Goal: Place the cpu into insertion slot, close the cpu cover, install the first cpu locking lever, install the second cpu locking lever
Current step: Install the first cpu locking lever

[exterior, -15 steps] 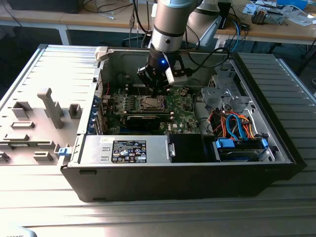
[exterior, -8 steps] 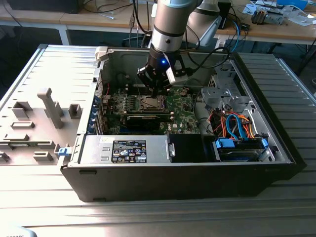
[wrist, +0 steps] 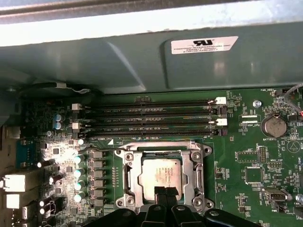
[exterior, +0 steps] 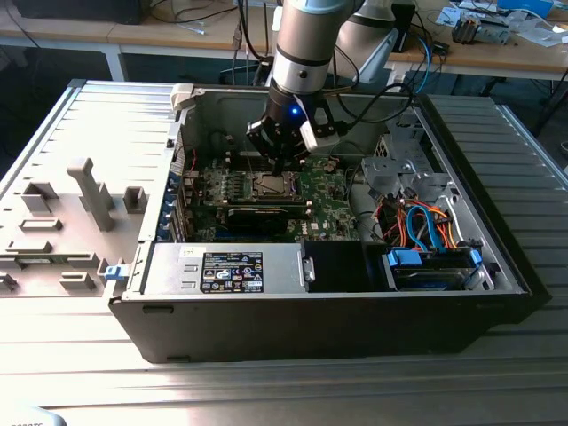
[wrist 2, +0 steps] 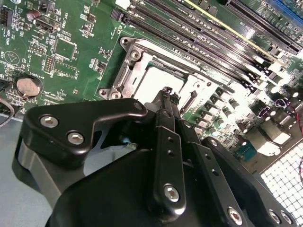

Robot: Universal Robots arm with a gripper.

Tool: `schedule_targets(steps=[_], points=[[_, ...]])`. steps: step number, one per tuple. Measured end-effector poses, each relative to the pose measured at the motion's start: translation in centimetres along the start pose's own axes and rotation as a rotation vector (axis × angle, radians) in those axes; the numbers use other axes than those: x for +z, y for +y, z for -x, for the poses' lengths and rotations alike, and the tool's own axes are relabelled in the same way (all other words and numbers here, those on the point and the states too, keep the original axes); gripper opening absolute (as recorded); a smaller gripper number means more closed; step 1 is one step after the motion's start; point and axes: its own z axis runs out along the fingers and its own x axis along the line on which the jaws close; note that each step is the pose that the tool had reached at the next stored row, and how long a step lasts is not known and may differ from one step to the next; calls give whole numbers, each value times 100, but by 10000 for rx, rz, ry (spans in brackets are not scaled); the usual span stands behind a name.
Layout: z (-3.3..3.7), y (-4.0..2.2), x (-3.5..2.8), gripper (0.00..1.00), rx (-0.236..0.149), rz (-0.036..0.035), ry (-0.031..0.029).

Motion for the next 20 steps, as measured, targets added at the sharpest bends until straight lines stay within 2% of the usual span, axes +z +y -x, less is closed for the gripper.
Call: schedule_targets(steps=[1, 4, 5, 6, 7, 8, 10, 11, 15, 20], points=[[0, 0, 0, 11, 0, 1, 0], [0, 0, 3, 11, -7, 11, -388], [-1, 0, 4, 11, -12, 16, -631], [0, 0, 5, 11, -16, 20, -811], [0, 0, 5, 11, -18, 24, -938], [0, 0, 5, 11, -20, 26, -1009], [0, 0, 5, 11, -24, 32, -1238], [0, 0, 5, 11, -25, 34, -1269], [-3, 0, -10, 11, -23, 29, -1270], [-17, 2, -117, 11, -22, 33, -1278]])
